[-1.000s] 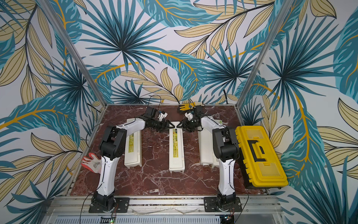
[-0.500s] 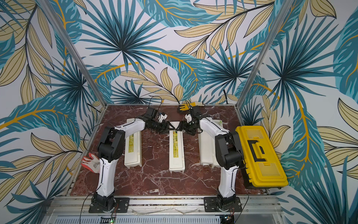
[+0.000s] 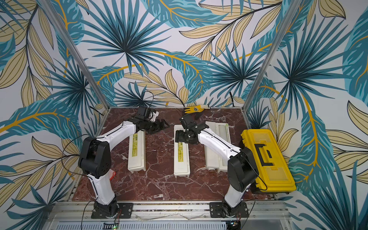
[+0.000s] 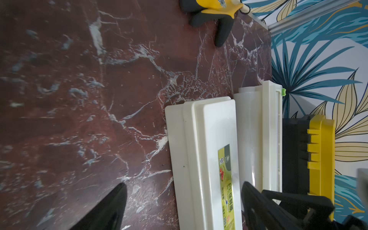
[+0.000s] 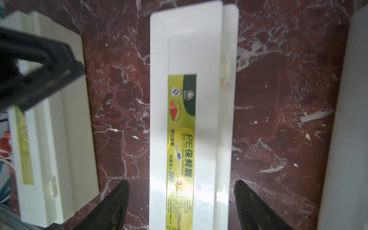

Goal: Put plastic wrap rolls into dispensers
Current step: Open the lid of the plastic wrap cutting box.

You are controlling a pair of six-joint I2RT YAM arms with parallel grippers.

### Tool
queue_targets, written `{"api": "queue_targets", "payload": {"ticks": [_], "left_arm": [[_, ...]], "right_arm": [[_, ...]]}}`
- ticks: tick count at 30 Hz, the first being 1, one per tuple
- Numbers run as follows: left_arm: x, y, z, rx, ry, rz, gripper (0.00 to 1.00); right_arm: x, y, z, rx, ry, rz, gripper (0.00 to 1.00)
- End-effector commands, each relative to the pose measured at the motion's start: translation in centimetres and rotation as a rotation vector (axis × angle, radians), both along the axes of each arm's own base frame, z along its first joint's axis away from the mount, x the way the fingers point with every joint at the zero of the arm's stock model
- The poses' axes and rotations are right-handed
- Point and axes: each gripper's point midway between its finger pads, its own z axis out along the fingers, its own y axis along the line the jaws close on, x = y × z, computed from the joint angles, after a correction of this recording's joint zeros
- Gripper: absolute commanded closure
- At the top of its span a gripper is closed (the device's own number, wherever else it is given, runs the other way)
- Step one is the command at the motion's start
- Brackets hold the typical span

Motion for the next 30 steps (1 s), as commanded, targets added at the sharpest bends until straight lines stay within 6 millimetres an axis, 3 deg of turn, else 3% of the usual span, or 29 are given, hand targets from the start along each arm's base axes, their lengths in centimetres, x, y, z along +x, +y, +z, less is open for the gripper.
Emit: {"api": "queue_targets", "payload": {"ticks": [1, 8, 14, 22, 30], "left_arm": [[-1.1, 1.8, -1.5, 0.060, 0.018, 0.021, 0.09], [-2.3, 2.8, -2.6, 0.089, 0.046, 0.022, 0.09], [-2.9, 3.0, -3.6, 0.097, 0.074, 0.022, 0.09], [-3.3, 2.9, -4.4, 0.096, 0.113, 0.022, 0.09], [-4.1, 1.3, -5.2, 0.082, 0.141, -0.019, 0.09]], "right_arm": [[-0.7, -1.5, -2.0, -0.145, 0.055, -0.055, 0.17], [-0.9, 0.1, -3.8, -0.214, 0.107, -0.004, 0.16], [-1.1, 0.1, -4.8, -0.237, 0.139, 0.001, 0.14], [-1.4, 0.8, -5.3, -0.229, 0.188, 0.033, 0.36], [-1.7, 1.9, -4.0, -0.167, 0.181, 0.076, 0.37]]}}
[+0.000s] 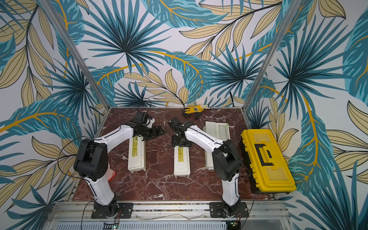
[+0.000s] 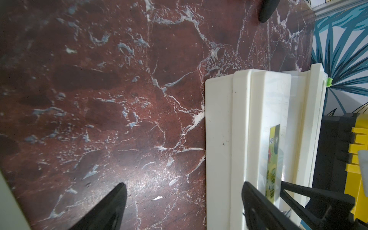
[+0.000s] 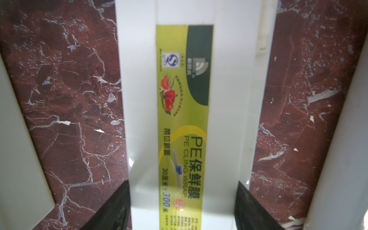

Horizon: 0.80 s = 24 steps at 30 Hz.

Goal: Put plastic wrap rolls into dispensers
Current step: Open the lid of the plastic wrap cutting box.

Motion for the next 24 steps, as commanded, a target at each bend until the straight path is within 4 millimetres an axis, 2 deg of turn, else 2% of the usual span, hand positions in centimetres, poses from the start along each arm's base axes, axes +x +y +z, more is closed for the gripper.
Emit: {"api": "queue_targets", "payload": {"ticks": [1, 4, 8, 14, 17, 24], "left_arm": [[-1.4, -1.2, -1.3, -0.013, 0.051, -0.044, 0.09], [-1.8, -2.5, -1.5, -0.022, 0.058, -0.075, 0.09], [-2.1, -4.2, -1.8, -0.024, 0.070, -0.110, 0.10], [-2.0, -5.0, -2.8, -0.004, 0.101, -0.111, 0.10], [-2.0, -5.8, -2.6, -0.015, 0.101, -0.125, 0.11], [-2.5, -8.2, -0.6, -0.046, 0.065, -0.170, 0.11]], "right_arm": [[-1.2, 0.8, 0.1, 0.041, 0.046, 0.057, 0.37], [-1.5, 1.6, 1.2, 0.127, 0.036, 0.078, 0.37], [-1.5, 1.4, 1.6, 0.193, 0.023, 0.083, 0.37], [-1.4, 1.1, 1.7, 0.261, 0.028, 0.070, 0.38], [-1.5, 1.4, 1.7, 0.280, 0.035, 0.087, 0.38], [-1.8, 1.8, 1.4, 0.298, 0.056, 0.119, 0.38]]}}
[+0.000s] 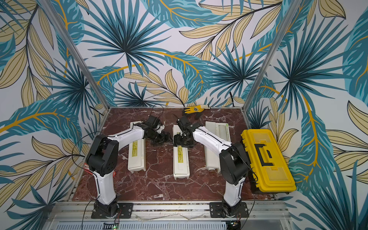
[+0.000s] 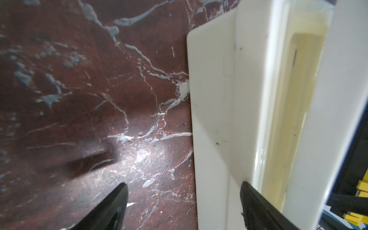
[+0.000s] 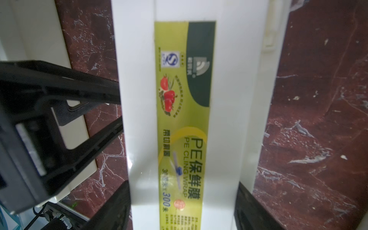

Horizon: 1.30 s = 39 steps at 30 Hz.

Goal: Put plastic wrap rolls into dispensers
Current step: Open the lid of the plastic wrap cutting box.

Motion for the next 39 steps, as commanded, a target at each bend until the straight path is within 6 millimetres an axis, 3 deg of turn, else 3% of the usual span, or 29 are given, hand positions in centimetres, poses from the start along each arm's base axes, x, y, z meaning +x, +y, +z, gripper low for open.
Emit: {"api": "queue_targets", "payload": {"ticks": [1, 12, 21, 24, 29, 34, 39], "left_arm": [[0.2, -3.0, 3.4, -0.079, -0.064, -0.051, 0.11], [-1.4, -4.6, 6.1, -0.123, -0.073, -0.089, 0.11], [-2.1, -5.4, 5.4, -0.114, -0.049, -0.102, 0.11], [-2.2, -5.9, 5.8, -0.121, -0.056, -0.110, 0.11], [-2.6, -6.2, 7.3, -0.139, -0.073, -0.111, 0.11], [-2.5, -8.1, 9.5, -0.181, -0.110, -0.145, 0.11], [-2.5, -10.1, 9.6, -0.199, -0.109, -0.179, 0.10]], "right_arm": [[-0.8, 1.5, 0.6, 0.064, -0.001, 0.077, 0.38], [-1.4, 1.9, 0.5, 0.084, 0.020, 0.139, 0.38], [-1.4, 1.8, 0.7, 0.097, 0.022, 0.158, 0.38], [-1.5, 1.6, 1.2, 0.105, 0.014, 0.163, 0.30], [-0.4, -0.3, 4.3, 0.123, -0.093, 0.118, 0.01], [0.6, -3.4, 8.2, 0.102, -0.216, 0.071, 0.01], [0.3, -7.3, 9.6, 0.016, -0.264, 0.018, 0.01]]}}
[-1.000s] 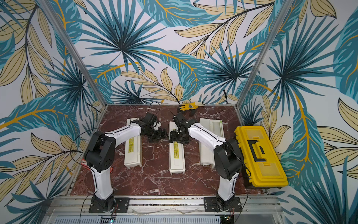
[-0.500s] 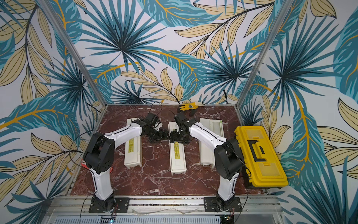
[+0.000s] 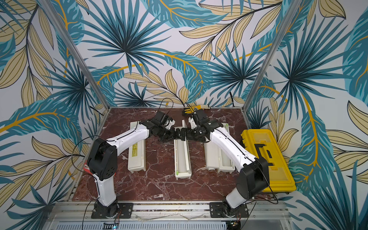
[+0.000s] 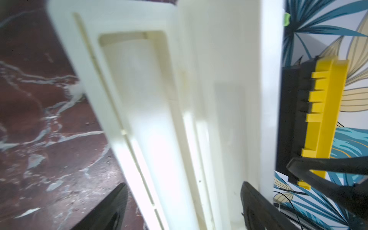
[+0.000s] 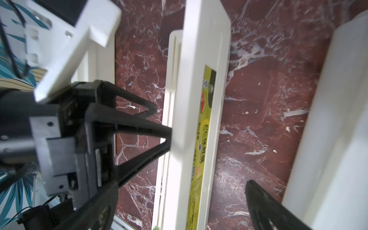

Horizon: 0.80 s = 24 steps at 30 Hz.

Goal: Put plastic wrap rolls into dispensers
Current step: Open the lid of the plastic wrap cutting box, then adjust the plastic wrap cutting box at the center of the board.

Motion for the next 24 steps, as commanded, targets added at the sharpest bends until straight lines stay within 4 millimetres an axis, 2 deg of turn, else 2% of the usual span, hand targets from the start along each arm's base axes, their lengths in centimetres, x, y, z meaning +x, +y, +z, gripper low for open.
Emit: {"api": "queue_targets", "payload": {"ticks": [1, 3, 5, 7, 10, 14, 16, 20, 24], "left_arm": [[-0.3, -2.4, 1.7, -0.059, -0.024, -0.058, 0.10], [-0.2, -2.6, 1.2, -0.055, -0.012, -0.056, 0.10], [0.1, -2.1, 1.2, -0.034, -0.030, -0.041, 0.10], [0.7, -1.1, 1.5, -0.008, -0.060, -0.016, 0.10], [1.9, 1.6, 2.8, 0.027, -0.114, 0.052, 0.09], [3.2, 6.0, 4.8, 0.054, -0.185, 0.139, 0.09], [3.5, 8.3, 5.3, 0.084, -0.209, 0.177, 0.08], [3.4, 12.0, 5.4, 0.121, -0.216, 0.230, 0.08], [2.6, 14.9, 4.9, 0.143, -0.208, 0.272, 0.08]], "right_arm": [[-0.1, -2.2, 0.1, -0.068, -0.034, -0.027, 0.01], [-0.6, -3.6, 0.3, -0.107, -0.048, -0.056, 0.01], [-1.2, -4.0, 0.4, -0.119, -0.053, -0.059, 0.01], [-1.8, -4.0, 0.5, -0.129, -0.062, -0.063, 0.01], [-2.5, -3.4, -0.1, -0.171, -0.073, -0.070, 0.03], [-2.9, -1.3, -2.2, -0.216, -0.037, -0.061, 0.11], [-3.0, 0.7, -3.0, -0.219, -0.019, -0.030, 0.13], [-2.6, 4.5, -5.5, -0.240, 0.054, 0.003, 0.18], [-1.9, 6.4, -7.6, -0.285, 0.118, -0.014, 0.21]]}}
